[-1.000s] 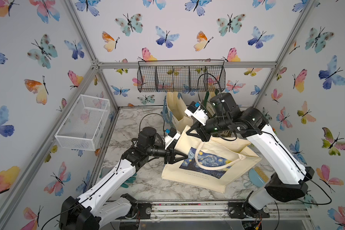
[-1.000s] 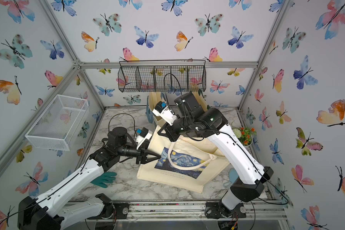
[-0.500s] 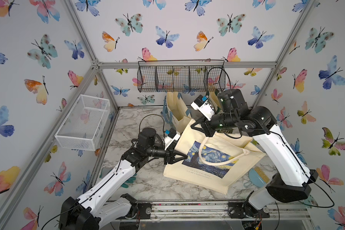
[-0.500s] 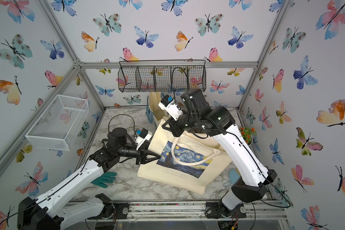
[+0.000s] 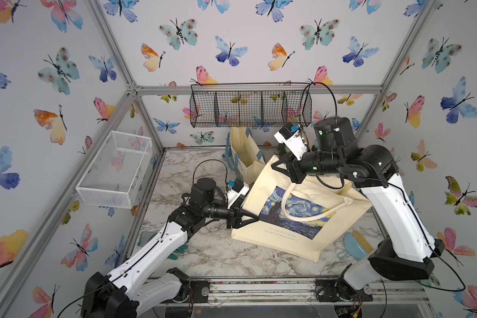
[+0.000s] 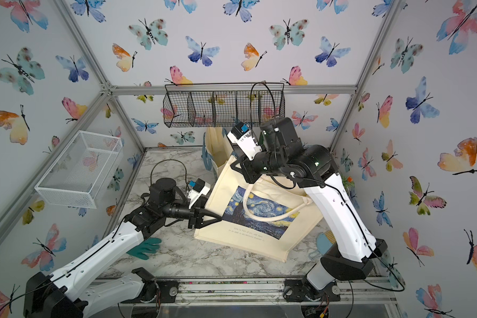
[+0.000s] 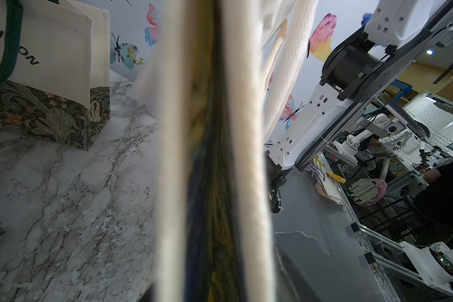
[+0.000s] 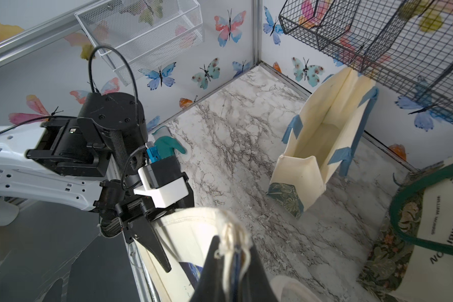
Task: Put away the canvas bag
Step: Press the canvas bag.
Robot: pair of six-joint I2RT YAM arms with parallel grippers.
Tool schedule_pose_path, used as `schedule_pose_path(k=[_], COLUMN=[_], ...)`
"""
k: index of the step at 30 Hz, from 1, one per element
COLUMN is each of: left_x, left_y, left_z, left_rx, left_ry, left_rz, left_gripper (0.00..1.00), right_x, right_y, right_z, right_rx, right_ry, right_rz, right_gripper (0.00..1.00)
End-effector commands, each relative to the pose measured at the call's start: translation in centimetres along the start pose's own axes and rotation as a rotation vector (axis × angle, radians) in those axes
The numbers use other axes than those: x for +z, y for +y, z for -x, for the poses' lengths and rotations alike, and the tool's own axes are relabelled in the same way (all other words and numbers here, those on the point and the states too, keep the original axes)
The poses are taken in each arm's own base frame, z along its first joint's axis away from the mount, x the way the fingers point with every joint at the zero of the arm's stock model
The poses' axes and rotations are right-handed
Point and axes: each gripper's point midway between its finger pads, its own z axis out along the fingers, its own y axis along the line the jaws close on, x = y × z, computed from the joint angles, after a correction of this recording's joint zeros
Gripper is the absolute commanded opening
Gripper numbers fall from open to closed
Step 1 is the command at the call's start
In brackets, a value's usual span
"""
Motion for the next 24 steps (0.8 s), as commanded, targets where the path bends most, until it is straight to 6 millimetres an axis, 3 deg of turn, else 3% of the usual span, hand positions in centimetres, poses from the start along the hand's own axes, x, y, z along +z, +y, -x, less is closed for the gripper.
schedule_pose_path(k=[1, 2, 3, 5, 6, 7, 8, 10, 12, 13, 14, 15, 16, 17, 19, 21, 22, 24], left_x=[0.0, 0.0, 0.0, 0.1, 0.2, 0.1, 0.1, 0.1, 0.1, 0.1, 0.1, 0.1, 0.1, 0.1, 0.1, 0.1, 0.1, 0.1], left_y=[-0.3, -0.2, -0.2, -0.2, -0.1, 0.0, 0.0, 0.0, -0.1, -0.1, -0.1, 0.0, 0.1, 0.2, 0.2, 0.3, 0.4, 0.5], left_z=[-1.6, -1.7, -1.8, -2.1, -2.2, -2.2, -2.3, -2.4, -2.5, -2.6, -2.6, -2.7, -2.8, -2.9, -3.0, -3.1, -3.1, -3.3], left_rx=[-0.056, -0.060, -0.063, -0.074, -0.081, -0.086, -0.086, -0.082, -0.082, -0.084, -0.089, -0.095, -0.099, -0.103, -0.104, -0.106, -0.107, -0.114], left_ry=[0.037, 0.040, 0.042, 0.047, 0.049, 0.047, 0.045, 0.042, 0.042, 0.042, 0.044, 0.046, 0.047, 0.047, 0.047, 0.047, 0.047, 0.047], left_rz=[-0.014, -0.016, -0.018, -0.023, -0.023, -0.017, -0.012, -0.012, -0.013, -0.014, -0.017, -0.018, -0.014, -0.008, -0.006, 0.003, 0.007, 0.013], left_gripper=[0.15, 0.03, 0.00, 0.03, 0.18, 0.41, 0.48, 0.46, 0.14, 0.07, 0.07, 0.15, 0.35, 0.43, 0.40, 0.20, 0.20, 0.35], right_x=[-3.7, -3.8, -3.9, -4.1, -4.1, -4.2, -4.2, -4.4, -4.5, -4.6, -4.8, -4.8, -4.9, -5.1, -5.3, -5.6, -5.7, -5.9], right_y=[-1.4, -1.6, -1.7, -2.0, -2.1, -2.2, -2.3, -2.7, -2.9, -3.0, -3.1, -3.1, -3.2, -3.2, -3.3, -3.5, -3.5, -3.7], right_z=[5.8, 5.8, 5.9, 6.0, 6.0, 6.0, 6.0, 6.1, 6.2, 6.3, 6.3, 6.4, 6.5, 6.6, 6.8, 6.9, 6.9, 7.0], right_rx=[-0.032, -0.031, -0.031, -0.031, -0.029, -0.029, -0.028, -0.027, -0.025, -0.025, -0.025, -0.025, -0.025, -0.024, -0.024, -0.022, -0.023, -0.022], right_ry=[-0.249, -0.253, -0.256, -0.259, -0.259, -0.261, -0.263, -0.266, -0.270, -0.273, -0.277, -0.280, -0.285, -0.290, -0.297, -0.306, -0.308, -0.311], right_rz=[-0.109, -0.121, -0.129, -0.144, -0.149, -0.153, -0.160, -0.180, -0.194, -0.199, -0.203, -0.204, -0.207, -0.211, -0.218, -0.227, -0.233, -0.243], right_gripper=[0.02, 0.02, 0.02, 0.02, 0.02, 0.02, 0.02, 0.02, 0.02, 0.02, 0.02, 0.02, 0.02, 0.02, 0.02, 0.02, 0.02, 0.02])
